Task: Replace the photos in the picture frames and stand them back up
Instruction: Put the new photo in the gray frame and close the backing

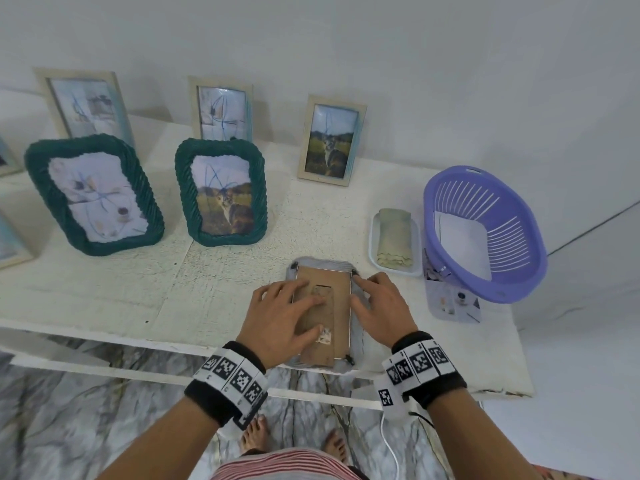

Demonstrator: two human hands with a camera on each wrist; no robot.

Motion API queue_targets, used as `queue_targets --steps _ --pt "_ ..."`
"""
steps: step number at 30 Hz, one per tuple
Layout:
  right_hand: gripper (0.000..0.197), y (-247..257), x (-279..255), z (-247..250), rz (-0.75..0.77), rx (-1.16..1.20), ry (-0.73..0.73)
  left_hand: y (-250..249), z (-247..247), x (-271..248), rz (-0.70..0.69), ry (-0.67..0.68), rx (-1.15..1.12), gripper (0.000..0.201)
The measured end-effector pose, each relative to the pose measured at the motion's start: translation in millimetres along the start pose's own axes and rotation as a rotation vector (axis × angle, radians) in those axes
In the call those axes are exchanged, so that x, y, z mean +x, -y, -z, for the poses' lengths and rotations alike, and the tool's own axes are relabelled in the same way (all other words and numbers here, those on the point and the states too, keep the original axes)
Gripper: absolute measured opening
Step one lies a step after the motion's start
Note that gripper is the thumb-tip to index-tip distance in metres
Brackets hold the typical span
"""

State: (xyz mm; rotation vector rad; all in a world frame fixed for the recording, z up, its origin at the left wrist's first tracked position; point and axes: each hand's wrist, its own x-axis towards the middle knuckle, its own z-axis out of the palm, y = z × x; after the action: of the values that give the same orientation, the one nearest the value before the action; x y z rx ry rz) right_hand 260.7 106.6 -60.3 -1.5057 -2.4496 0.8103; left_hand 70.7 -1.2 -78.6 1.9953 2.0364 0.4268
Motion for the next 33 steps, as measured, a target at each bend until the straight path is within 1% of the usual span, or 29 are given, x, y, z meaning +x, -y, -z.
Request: queue_targets --steps 4,7,12,14,18,21,22,24,26,27,30,33 --pt "0.034 -3 5 6 -0.088 0.314 0.017 1 0 1 -0.001 0.007 -0.014 0.051" --pt "0.034 -6 6 7 -0.089 0.389 0.048 2 -1 1 -0.001 0.011 -0.024 0.051" --pt "0.038 -7 7 4 -0.101 0.319 0.071 3 -1 2 -0.004 0.009 -0.023 0.051" --pt "0.042 -7 4 2 -0.081 0.277 0.071 3 0 2 -0.002 0.018 -0.032 0.052" --pt "0.050 1 -12 -3 -0.009 0.078 0.011 4 1 2 0.028 0.053 -0.092 0.059" --pt "0.048 12 -27 -8 0.066 -0.007 -0.011 5 4 6 0.056 0.081 -0.162 0.068" --pt "0.050 13 -30 -10 0.071 -0.031 -0.007 6 6 8 0.067 0.072 -0.203 0.069" --pt "0.056 12 -32 -15 0.062 -0.075 -0.016 9 8 12 0.105 0.000 -0.293 0.066" --pt "0.058 11 -33 -17 0.059 -0.096 -0.030 14 11 17 0.160 -0.071 -0.284 0.066" --pt "0.060 11 -33 -17 0.061 -0.103 -0.029 15 12 20 0.190 -0.071 -0.244 0.067" --pt "0.063 12 -33 -17 0.052 -0.113 -0.020 18 14 29 0.254 0.022 -0.167 0.073" --pt "0.062 12 -34 -18 0.050 -0.119 -0.031 17 14 32 0.275 0.032 -0.213 0.086"
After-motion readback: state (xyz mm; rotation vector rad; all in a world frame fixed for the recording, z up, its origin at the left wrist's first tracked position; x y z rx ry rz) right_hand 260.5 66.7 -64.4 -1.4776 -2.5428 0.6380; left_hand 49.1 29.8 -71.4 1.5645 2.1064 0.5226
